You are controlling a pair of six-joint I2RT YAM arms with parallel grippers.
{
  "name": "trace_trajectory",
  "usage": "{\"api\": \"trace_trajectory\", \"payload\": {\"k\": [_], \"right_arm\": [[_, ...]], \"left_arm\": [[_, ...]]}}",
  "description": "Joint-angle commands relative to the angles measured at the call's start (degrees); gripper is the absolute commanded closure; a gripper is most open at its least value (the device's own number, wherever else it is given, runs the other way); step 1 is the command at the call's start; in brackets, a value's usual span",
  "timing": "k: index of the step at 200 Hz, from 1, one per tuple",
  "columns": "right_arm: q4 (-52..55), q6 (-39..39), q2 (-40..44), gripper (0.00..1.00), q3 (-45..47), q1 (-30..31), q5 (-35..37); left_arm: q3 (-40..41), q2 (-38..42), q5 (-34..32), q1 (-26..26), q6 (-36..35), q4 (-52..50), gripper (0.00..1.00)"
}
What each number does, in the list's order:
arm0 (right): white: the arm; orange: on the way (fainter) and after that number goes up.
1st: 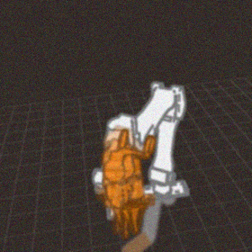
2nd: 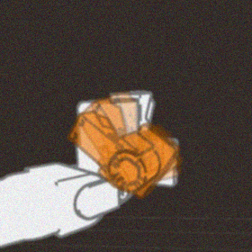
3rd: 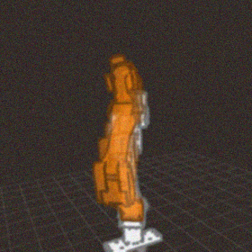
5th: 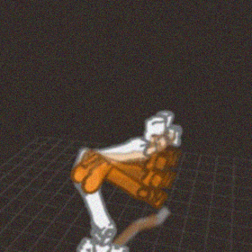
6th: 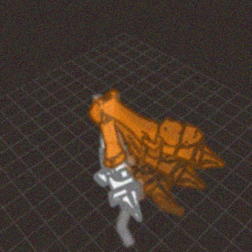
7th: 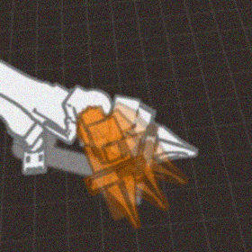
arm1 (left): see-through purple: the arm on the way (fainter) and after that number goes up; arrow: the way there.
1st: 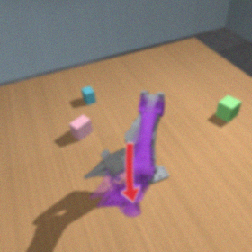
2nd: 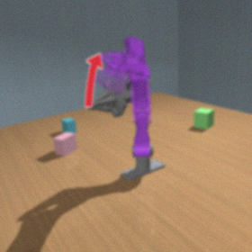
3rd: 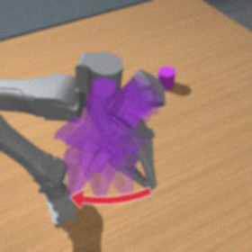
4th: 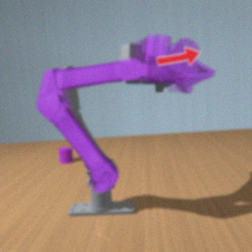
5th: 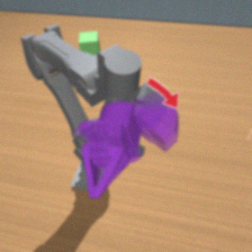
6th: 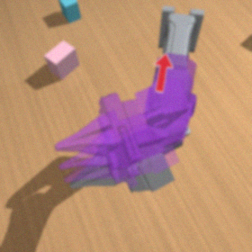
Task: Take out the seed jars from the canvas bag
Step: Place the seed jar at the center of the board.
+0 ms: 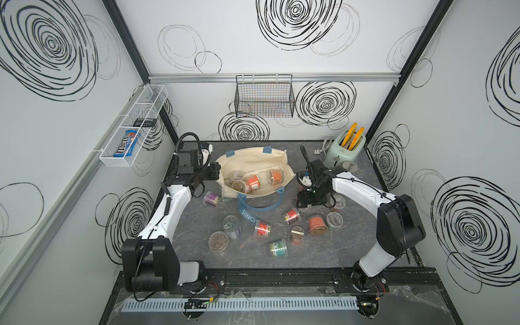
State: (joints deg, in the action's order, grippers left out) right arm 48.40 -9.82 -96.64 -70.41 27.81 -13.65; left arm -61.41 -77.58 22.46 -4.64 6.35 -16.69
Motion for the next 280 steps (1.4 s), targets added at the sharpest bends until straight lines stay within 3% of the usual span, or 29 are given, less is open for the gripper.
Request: {"api": "trace_trajectory", "payload": {"k": [1, 83, 195, 219, 280], "right_arm": [[2.3, 0.4, -1.8, 0.28, -4.5, 1.4, 2.8], [5.3, 0.5, -10.9, 0.24, -10.8, 4.0, 7.9], [4.4, 0.8, -14.0, 0.16, -17.2, 4.0, 8.1], [4.7, 0.9, -14.7, 0.19, -18.0, 3.9, 7.8], [0.9, -1.1, -6.8, 0.18, -16.9, 3.7, 8.9]], "left_arm": [[-1.0, 1.4, 0.9, -3.0, 2.0, 8.1, 1.0], [-0.6, 0.8, 4.0, -6.7, 3.2, 8.4, 1.0], [0.9, 2.6, 4.0, -7.0, 2.7, 9.9, 1.0], [0.9, 2.5, 4.3, -7.1, 2.7, 9.8, 1.0], [0.9, 3.4, 5.5, -7.1, 2.1, 9.6, 1.0]]}}
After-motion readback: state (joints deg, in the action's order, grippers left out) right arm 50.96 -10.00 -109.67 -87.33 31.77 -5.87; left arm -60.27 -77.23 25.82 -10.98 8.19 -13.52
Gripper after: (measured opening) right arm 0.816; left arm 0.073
